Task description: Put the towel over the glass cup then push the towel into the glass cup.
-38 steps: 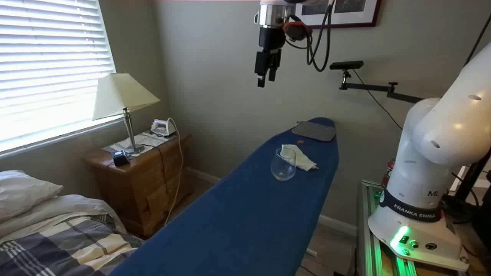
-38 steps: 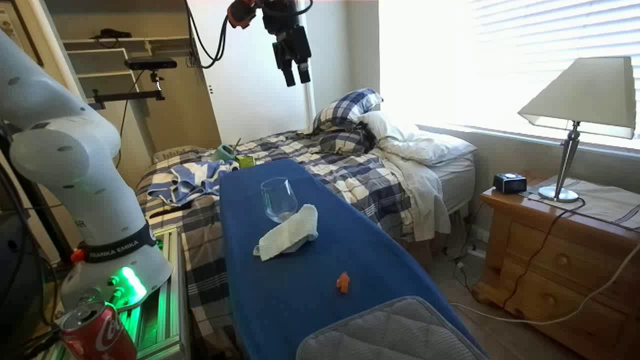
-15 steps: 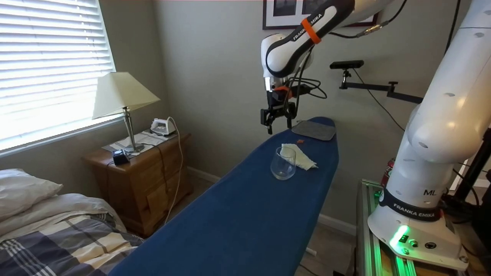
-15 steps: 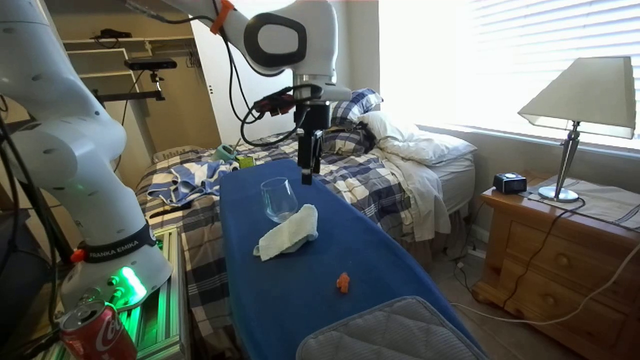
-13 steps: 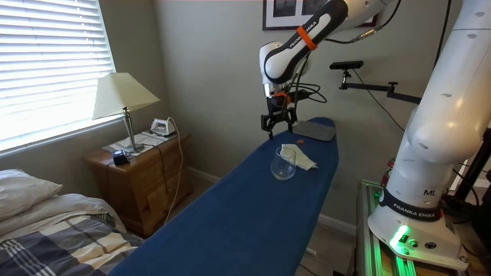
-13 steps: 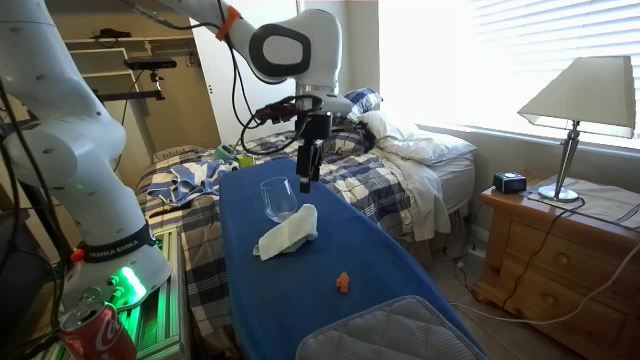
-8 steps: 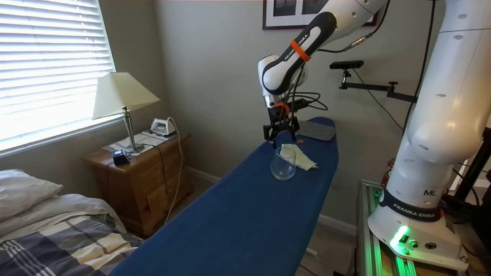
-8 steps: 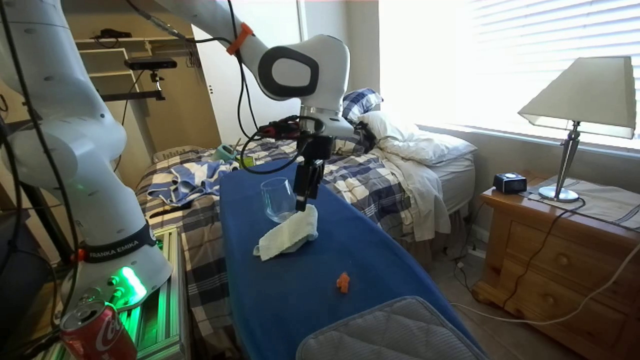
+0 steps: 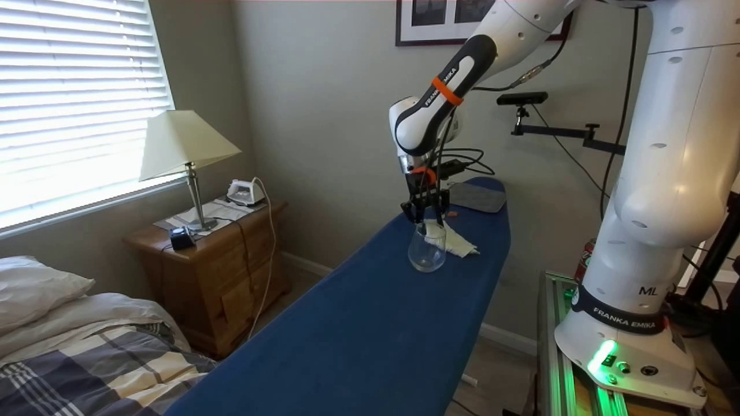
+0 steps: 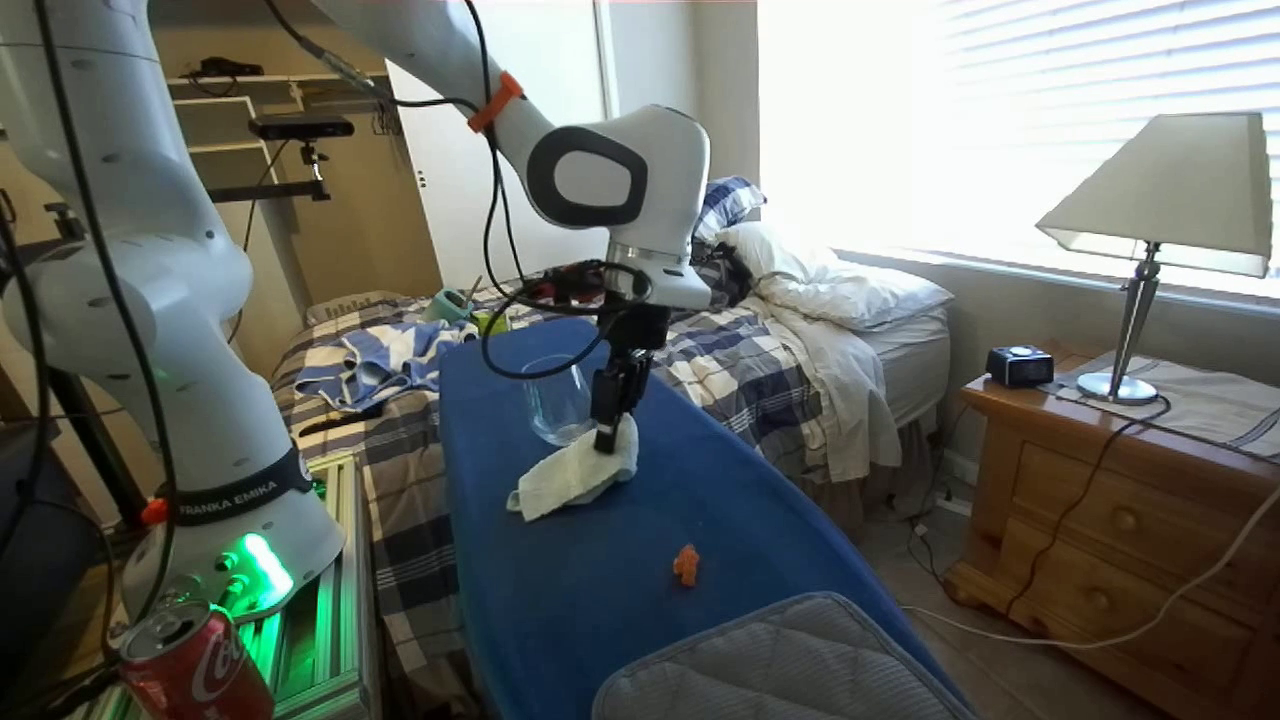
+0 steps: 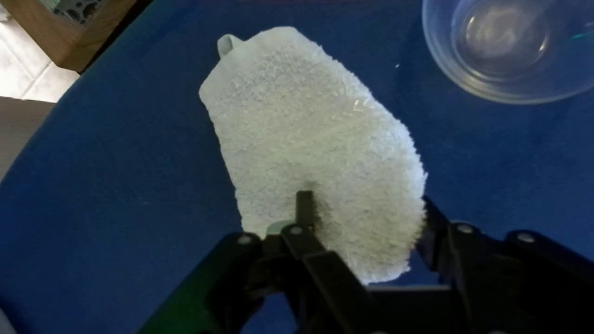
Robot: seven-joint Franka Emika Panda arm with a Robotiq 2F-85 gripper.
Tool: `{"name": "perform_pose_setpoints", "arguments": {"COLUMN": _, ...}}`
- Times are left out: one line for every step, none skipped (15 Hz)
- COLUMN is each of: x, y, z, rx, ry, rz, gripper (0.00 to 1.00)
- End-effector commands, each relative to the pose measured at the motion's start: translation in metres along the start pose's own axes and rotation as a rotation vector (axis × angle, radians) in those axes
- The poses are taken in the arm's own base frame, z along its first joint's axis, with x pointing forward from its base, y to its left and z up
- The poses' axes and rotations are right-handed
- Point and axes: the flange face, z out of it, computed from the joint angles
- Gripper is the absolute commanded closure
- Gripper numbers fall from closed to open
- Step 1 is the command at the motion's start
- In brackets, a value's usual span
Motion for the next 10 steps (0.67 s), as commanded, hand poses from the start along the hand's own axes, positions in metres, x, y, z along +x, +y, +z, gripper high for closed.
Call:
{"name": "perform_pose_setpoints", "arguments": {"x": -0.001, "y": -0.004, "z": -0.005, "rx": -0.017, "ry": 0.068, "rz": 0.005, "gripper": 0.77}}
{"name": "perform_pose_setpoints", "arguments": {"x": -0.003, "y": -0.006, "z": -0.008, "rx": -0.018, "ry": 0.087, "rz": -0.001, "gripper": 0.83}}
{"name": "perform_pose_setpoints", "arguments": {"x": -0.006, "y": -0.008, "z": -0.011, "rx": -0.02, "ry": 0.103, "rz": -0.008, "gripper": 0.91}}
{"name": "perform_pose_setpoints", "arguments": {"x": -0.009, "y": -0.011, "z": -0.015, "rx": -0.028, "ry": 0.126, "rz": -0.018, "gripper": 0.97}}
{"name": "perform_pose_setpoints", "arguments": {"x": -0.012, "y": -0.014, "z": -0.019, "rx": -0.036, "ry": 0.146, "rz": -0.031, "gripper": 1.0}}
{"name": "perform_pose_setpoints", "arguments": {"x": -0.016, "y": -0.017, "z": -0.025, "rx": -0.041, "ry": 0.166, "rz": -0.044, "gripper": 1.0}}
{"name": "perform_pose_setpoints", "arguments": {"x": -0.021, "y": -0.02, "z": -0.03, "rx": -0.046, "ry": 0.184, "rz": -0.06, "gripper": 1.0}}
{"name": "perform_pose_setpoints", "arguments": {"x": -0.028, "y": -0.023, "z": -0.037, "rx": -0.052, "ry": 0.205, "rz": -0.08, "gripper": 1.0}}
{"name": "perform_pose_setpoints", "arguments": {"x": -0.033, "y": -0.025, "z": -0.043, "rx": -0.055, "ry": 0.225, "rz": -0.101, "gripper": 0.99}}
{"name": "perform_pose_setpoints", "arguments": {"x": -0.041, "y": -0.027, "z": -0.051, "rx": -0.057, "ry": 0.248, "rz": -0.124, "gripper": 0.99}}
